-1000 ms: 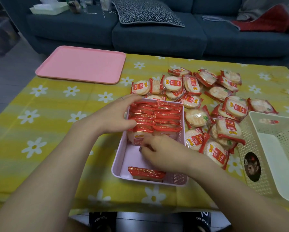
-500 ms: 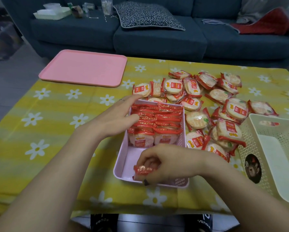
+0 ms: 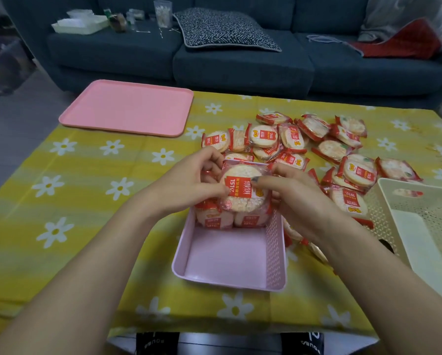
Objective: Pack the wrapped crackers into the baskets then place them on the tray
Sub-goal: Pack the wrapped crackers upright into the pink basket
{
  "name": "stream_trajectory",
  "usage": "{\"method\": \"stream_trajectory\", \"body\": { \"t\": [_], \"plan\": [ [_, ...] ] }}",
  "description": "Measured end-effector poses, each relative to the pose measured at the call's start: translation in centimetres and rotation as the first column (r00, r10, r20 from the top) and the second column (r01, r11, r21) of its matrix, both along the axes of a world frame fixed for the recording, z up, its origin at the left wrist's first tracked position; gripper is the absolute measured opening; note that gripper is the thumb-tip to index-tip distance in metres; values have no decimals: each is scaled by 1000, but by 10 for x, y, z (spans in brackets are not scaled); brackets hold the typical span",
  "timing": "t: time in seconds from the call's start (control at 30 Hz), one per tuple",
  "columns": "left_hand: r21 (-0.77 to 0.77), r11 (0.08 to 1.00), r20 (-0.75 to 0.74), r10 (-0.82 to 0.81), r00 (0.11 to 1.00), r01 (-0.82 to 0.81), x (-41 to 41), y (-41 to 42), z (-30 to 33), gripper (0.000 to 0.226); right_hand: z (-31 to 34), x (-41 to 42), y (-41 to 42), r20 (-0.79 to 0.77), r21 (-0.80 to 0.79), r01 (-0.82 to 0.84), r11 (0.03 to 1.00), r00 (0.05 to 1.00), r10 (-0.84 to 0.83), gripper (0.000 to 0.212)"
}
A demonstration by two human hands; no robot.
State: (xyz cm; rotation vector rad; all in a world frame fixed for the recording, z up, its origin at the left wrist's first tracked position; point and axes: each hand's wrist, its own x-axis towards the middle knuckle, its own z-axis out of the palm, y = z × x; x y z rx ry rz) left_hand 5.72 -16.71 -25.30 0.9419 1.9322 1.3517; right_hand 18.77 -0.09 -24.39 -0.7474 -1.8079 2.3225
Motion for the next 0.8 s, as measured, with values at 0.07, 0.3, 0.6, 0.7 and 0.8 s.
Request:
{"method": "stream_trajectory", "body": {
  "t": [0.07,0.3,0.6,0.7,0.8],
  "plan": [
    [25,999,-23,28,999,-27,-1,1,1,39,-1,1,2,16,95,-33,995,999,32,16],
    [46,997,-55,60,997,-58,-7,-1,3,41,6,5,1,46,-49,-125,991,991,127,44],
    [-136,990,-295,-69,953,30,-9,-9,-3,25,-6,3,-5,42,521,-131,844,991,127,24],
    [-150,988,-332,-85,939,36,-12,-12,-3,35,-11,6,-10,101,772,-227,593,966,238,23],
    [-237,971,-376,-128,918,38,-14,-14,-4,55,-21,7,-17,156,879,-267,395,944,292,22]
  ]
}}
